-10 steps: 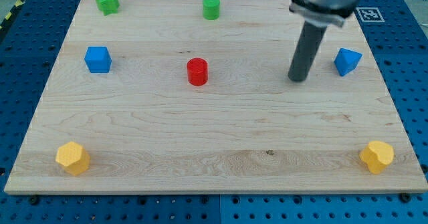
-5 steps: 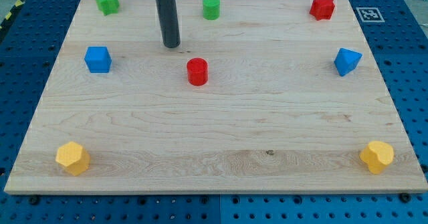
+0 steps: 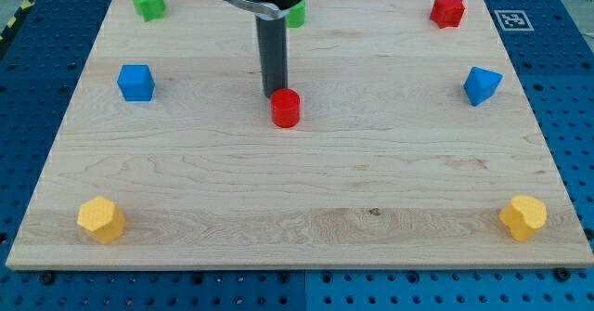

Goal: Slide the red circle to the bottom center of the board

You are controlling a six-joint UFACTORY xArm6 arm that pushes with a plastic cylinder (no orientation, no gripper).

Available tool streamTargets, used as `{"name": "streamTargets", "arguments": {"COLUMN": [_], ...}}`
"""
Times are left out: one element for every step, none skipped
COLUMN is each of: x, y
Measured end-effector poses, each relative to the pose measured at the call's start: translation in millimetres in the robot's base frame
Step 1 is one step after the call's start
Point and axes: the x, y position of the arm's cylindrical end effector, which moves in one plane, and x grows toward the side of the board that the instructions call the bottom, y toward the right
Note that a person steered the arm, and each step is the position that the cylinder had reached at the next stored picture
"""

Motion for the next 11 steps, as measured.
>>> {"name": "streamTargets", "arguments": {"x": [4.4,13.7,26.5,39.9,51.6,62.3,71.1,80.2,89.3,95.5,103.8], "y": [8.6,8.3,8.3,8.3,8.3,8.3,8.3,8.3,8.3,8.9,11.0]}}
